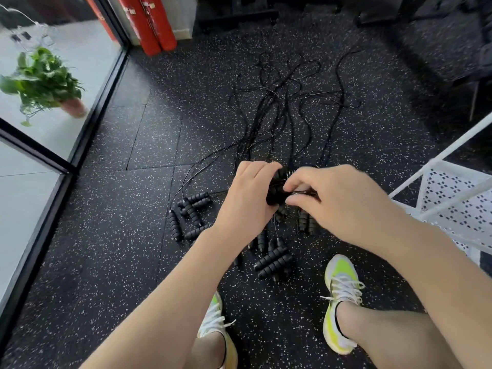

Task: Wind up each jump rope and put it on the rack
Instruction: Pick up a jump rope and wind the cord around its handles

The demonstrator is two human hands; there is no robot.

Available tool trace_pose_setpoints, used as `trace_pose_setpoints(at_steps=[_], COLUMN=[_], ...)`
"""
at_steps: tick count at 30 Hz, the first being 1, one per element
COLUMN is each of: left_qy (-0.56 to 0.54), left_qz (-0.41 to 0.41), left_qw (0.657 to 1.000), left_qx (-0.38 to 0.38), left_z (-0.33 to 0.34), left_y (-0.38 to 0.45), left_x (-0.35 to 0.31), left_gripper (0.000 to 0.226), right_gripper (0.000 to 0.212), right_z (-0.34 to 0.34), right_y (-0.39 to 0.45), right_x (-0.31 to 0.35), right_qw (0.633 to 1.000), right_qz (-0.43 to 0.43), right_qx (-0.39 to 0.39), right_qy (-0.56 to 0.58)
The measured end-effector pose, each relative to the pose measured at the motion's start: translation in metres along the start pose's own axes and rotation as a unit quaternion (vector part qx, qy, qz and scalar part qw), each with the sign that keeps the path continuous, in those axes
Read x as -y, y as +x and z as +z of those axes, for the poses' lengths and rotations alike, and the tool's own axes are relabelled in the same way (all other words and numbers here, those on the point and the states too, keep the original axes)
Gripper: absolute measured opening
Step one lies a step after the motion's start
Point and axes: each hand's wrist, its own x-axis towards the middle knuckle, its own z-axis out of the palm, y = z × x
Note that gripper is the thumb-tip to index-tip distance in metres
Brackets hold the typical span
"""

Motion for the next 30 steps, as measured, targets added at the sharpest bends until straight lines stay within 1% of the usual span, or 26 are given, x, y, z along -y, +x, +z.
trace_pose_setpoints(at_steps=[3,8,13,18,20,21,22,24,25,26,27,28,29,30], left_qy=[-0.009,-0.053,-0.060,-0.075,-0.100,-0.120,-0.144,-0.196,-0.217,-0.232,-0.245,-0.255,-0.263,-0.266], left_qz=[0.045,0.079,0.095,0.102,0.085,0.069,0.043,-0.023,-0.050,-0.071,-0.090,-0.112,-0.138,-0.167], left_qw=[0.998,0.994,0.993,0.991,0.991,0.990,0.988,0.979,0.974,0.970,0.965,0.960,0.954,0.948], left_qx=[0.041,0.051,0.045,0.032,0.027,0.030,0.037,0.043,0.033,0.014,-0.007,-0.024,-0.038,-0.050], left_z=[-0.002,-0.004,-0.007,-0.005,-0.009,-0.011,-0.013,-0.017,-0.018,-0.020,-0.020,-0.021,-0.022,-0.021], left_y=[-0.003,-0.008,-0.009,-0.010,-0.011,-0.013,-0.015,-0.018,-0.018,-0.018,-0.017,-0.015,-0.012,-0.009], left_x=[-0.005,-0.015,-0.018,-0.022,-0.028,-0.032,-0.037,-0.045,-0.048,-0.052,-0.054,-0.056,-0.057,-0.057], left_gripper=[0.053,0.044,0.049,0.052,0.056,0.061,0.068,0.078,0.079,0.080,0.081,0.080,0.079,0.078], right_gripper=[0.020,0.014,0.008,0.003,0.006,0.010,0.015,0.019,0.021,0.024,0.021,0.017,0.022,0.029], right_z=[-0.012,-0.017,-0.023,-0.016,-0.015,-0.013,-0.015,-0.003,0.008,0.016,0.026,0.029,0.031,0.034], right_y=[0.008,0.023,0.027,0.028,0.028,0.027,0.027,0.023,0.023,0.018,0.013,0.007,0.011,0.016], right_x=[-0.011,-0.033,-0.052,-0.063,-0.064,-0.066,-0.066,-0.073,-0.081,-0.089,-0.093,-0.086,-0.072,-0.058], right_qw=[0.999,0.993,0.974,0.957,0.942,0.931,0.912,0.884,0.883,0.903,0.908,0.911,0.915,0.905], right_qz=[0.008,0.013,0.036,0.043,0.035,0.058,0.081,0.128,0.173,0.194,0.212,0.229,0.214,0.187], right_qx=[-0.038,-0.008,0.023,0.046,0.060,0.069,0.090,0.129,0.133,0.159,0.192,0.208,0.190,0.157], right_qy=[0.023,0.121,0.224,0.282,0.329,0.354,0.392,0.431,0.415,0.349,0.307,0.272,0.286,0.348])
